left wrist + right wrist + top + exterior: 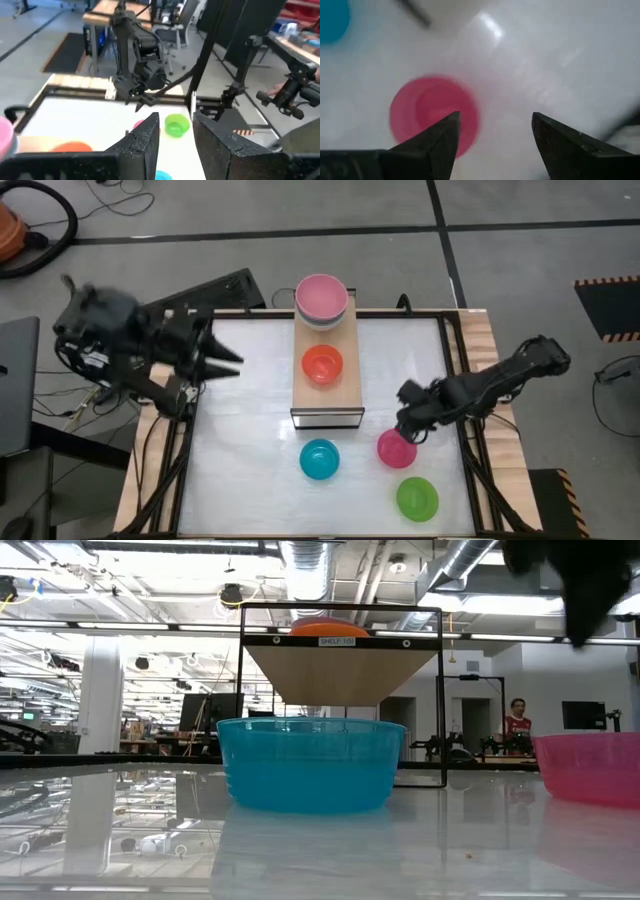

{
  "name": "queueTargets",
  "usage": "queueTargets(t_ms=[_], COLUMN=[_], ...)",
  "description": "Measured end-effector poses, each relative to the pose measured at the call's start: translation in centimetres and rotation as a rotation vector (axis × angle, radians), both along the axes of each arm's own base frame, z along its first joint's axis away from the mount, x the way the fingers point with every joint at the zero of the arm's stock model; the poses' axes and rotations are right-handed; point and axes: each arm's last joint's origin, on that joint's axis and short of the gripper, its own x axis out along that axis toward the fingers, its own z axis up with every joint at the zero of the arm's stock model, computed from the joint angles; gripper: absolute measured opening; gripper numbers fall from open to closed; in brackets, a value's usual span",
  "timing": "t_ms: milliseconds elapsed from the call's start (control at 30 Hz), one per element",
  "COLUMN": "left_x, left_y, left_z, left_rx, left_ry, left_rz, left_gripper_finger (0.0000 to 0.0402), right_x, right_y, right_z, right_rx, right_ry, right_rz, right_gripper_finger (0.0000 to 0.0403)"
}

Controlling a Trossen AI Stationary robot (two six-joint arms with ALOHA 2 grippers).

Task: Place and stack bowls onto a shelf
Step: Stack the pink bowl on top of the orange bowl on the shelf

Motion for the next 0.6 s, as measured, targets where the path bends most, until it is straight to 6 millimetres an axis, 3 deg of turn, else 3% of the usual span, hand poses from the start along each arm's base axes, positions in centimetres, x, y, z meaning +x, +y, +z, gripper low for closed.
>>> queueTargets(t_ms=[100,233,433,600], left_x=[0.0,1.4,3.8,5.1], left_y=[-1.7,-3.9,-6.3,-7.5], left_z=[-1.6,-4.7,-8.9,-11.6], left_rx=[-0.006,-0.004,-0.056,-0.099], left_ry=[0.021,0.071,0.094,0.118], left_rz=[0.031,-0.009,-0.044,-0.051], left_gripper_finger=[0.0103,0.0103,0.0103,0.0103], right_x=[0.1,-0.7,-1.4,-0.9], right_y=[0.6,0.3,-0.1,0.6], right_z=[-3.2,-6.1,-7.8,-9.0], right_rx=[0.085,0.079,0.1,0.162], right_ry=[-0.01,0.044,0.093,0.006], right_rz=[0.012,-0.067,-0.1,-0.07], right_gripper_finger=[0.0272,0.0272,0.0272,0.0272])
